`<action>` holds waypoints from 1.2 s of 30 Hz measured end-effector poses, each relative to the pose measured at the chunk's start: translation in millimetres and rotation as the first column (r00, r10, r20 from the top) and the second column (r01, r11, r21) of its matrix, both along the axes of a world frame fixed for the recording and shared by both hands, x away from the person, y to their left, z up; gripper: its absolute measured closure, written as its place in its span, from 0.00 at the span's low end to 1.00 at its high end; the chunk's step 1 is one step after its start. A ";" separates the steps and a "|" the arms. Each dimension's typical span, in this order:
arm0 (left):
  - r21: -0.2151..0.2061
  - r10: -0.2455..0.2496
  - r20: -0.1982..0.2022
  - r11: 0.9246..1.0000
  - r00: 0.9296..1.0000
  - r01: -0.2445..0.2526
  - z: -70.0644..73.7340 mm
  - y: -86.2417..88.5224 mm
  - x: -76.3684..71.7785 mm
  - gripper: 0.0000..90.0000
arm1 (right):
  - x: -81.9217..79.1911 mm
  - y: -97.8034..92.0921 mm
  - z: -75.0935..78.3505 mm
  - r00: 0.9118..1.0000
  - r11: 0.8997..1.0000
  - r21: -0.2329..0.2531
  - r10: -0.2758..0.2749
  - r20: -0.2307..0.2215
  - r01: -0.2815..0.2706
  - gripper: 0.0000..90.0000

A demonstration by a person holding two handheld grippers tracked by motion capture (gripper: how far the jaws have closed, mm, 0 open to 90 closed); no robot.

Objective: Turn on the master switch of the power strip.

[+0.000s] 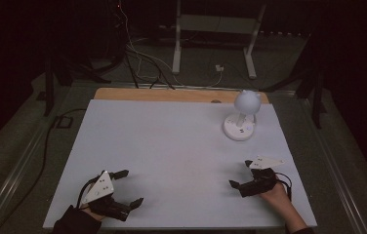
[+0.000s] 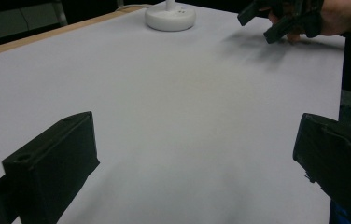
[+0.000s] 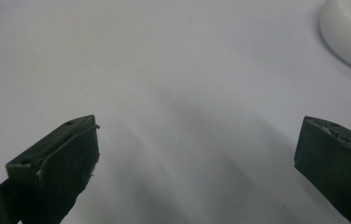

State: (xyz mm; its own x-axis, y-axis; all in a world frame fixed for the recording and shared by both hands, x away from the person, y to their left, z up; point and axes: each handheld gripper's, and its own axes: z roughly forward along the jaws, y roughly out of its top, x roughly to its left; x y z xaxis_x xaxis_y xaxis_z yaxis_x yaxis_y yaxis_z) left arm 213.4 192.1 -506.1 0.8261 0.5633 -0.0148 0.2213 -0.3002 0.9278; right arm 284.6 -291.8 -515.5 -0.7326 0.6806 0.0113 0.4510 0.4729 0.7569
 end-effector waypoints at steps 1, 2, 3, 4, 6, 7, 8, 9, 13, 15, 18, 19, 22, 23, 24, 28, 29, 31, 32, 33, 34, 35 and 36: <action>0.001 0.001 0.000 1.000 1.000 -0.001 0.1 0.0 -0.1 0.00 | -1.7 -0.9 -0.9 1.000 1.000 -0.002 0.005 -0.002 -0.005 0.00; 0.003 0.001 0.001 1.000 1.000 -0.001 0.1 0.0 -0.3 0.00 | -3.3 -2.0 -1.7 1.000 1.000 -0.005 0.009 -0.005 -0.009 0.00; 0.003 0.000 0.001 1.000 1.000 0.000 0.1 0.0 -0.4 0.00 | -4.9 -3.3 -2.3 1.000 1.000 -0.007 0.017 -0.009 -0.017 0.00; 0.003 -0.001 0.001 1.000 1.000 0.001 0.2 -0.1 -0.3 0.00 | -6.7 -4.9 -2.3 1.000 1.000 -0.006 0.021 -0.014 -0.022 0.00; 0.002 -0.002 0.002 1.000 1.000 0.002 0.3 -0.3 -0.4 0.00 | -9.8 -8.7 -2.7 1.000 1.000 0.005 0.016 -0.017 -0.016 0.00; 0.002 -0.002 0.003 1.000 1.000 0.002 0.3 -0.4 -0.5 0.00 | -11.6 -10.7 -3.0 1.000 1.000 0.009 0.014 -0.018 -0.014 0.00; 0.005 -0.002 0.004 1.000 1.000 0.002 0.3 -0.4 -0.7 0.00 | -13.4 -12.6 -3.4 1.000 1.000 0.005 0.010 -0.018 -0.009 0.00; 0.004 -0.003 0.003 1.000 1.000 0.003 0.2 -0.4 -0.6 0.00 | -15.2 -14.5 -4.0 1.000 1.000 0.001 0.003 -0.016 -0.003 0.00; 0.001 -0.003 0.003 1.000 1.000 0.003 0.5 -0.4 -0.6 0.00 | -21.6 -23.4 -5.9 1.000 1.000 -0.017 -0.011 -0.016 0.011 0.00; 0.005 -0.004 0.003 1.000 1.000 0.004 0.3 -0.7 -0.7 0.00 | -24.8 -27.3 -5.5 1.000 1.000 -0.020 -0.023 -0.012 0.022 0.00; 0.007 -0.006 0.004 1.000 1.000 0.006 0.3 -1.2 -0.8 0.00 | -29.1 -32.7 -5.3 0.999 0.999 -0.034 -0.035 -0.005 0.034 0.00; 0.006 -0.006 0.003 1.000 1.000 0.006 0.2 -1.4 -0.9 0.00 | -30.6 -34.2 -5.3 0.999 0.998 -0.043 -0.037 -0.002 0.037 0.00; 0.008 -0.008 0.002 1.000 1.000 0.008 -0.2 -1.7 -0.7 0.00 | -36.1 -38.1 -5.5 0.999 0.998 -0.053 -0.045 0.001 0.045 0.00; 0.007 -0.007 0.002 1.000 1.000 0.007 -0.2 -1.6 -0.7 0.00 | -37.6 -39.5 -6.0 0.999 0.997 -0.055 -0.047 0.003 0.047 0.00; 0.006 -0.005 0.002 1.000 1.000 0.005 -0.2 -1.6 -0.7 0.00 | -39.0 -40.8 -6.5 0.999 0.997 -0.061 -0.046 0.002 0.046 0.00; 0.008 -0.006 0.003 1.000 1.000 0.006 -0.4 -1.8 -0.7 0.00 | -44.4 -44.1 -8.3 0.998 0.995 -0.082 -0.053 0.017 0.054 0.00; 0.007 -0.006 0.002 1.000 1.000 0.006 -0.4 -1.8 -0.7 0.00 | -45.4 -44.4 -8.3 0.998 0.995 -0.086 -0.052 0.021 0.054 0.00; 0.009 -0.005 0.002 1.000 1.000 0.005 -0.6 -1.8 -0.7 0.00 | -45.3 -44.6 -8.6 0.998 0.994 -0.095 -0.049 0.027 0.051 0.00; 0.009 -0.005 0.002 1.000 1.000 0.005 -0.6 -1.8 -0.7 0.00 | -45.0 -44.9 -8.8 0.999 0.994 -0.099 -0.044 0.030 0.047 0.00; 0.008 -0.005 0.002 1.000 1.000 0.005 -0.5 -1.8 -0.6 0.00 | -44.7 -45.1 -8.9 0.999 0.994 -0.101 -0.040 0.031 0.043 0.00; 0.007 -0.004 0.004 1.000 1.000 0.004 -0.3 -1.6 -0.6 0.00 | -44.2 -45.2 -9.0 0.999 0.994 -0.103 -0.036 0.030 0.039 0.00; 0.005 -0.004 0.003 1.000 1.000 0.004 -0.2 -1.5 -0.6 0.00 | -44.0 -45.3 -9.1 0.999 0.994 -0.103 -0.039 0.032 0.043 0.00; 0.006 -0.003 0.003 1.000 1.000 0.003 -0.3 -1.4 -0.6 0.00 | -43.8 -45.3 -9.2 0.999 0.994 -0.102 -0.042 0.031 0.045 0.00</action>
State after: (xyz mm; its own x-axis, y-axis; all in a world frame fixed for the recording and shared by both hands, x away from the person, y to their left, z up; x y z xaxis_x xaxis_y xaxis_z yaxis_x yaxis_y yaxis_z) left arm 212.8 190.7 -506.4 0.8281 0.5605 -0.0095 0.2178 -0.3062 0.9267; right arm 240.8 -337.1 -524.7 -0.7011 0.7084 -0.0809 0.4514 0.5288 0.7187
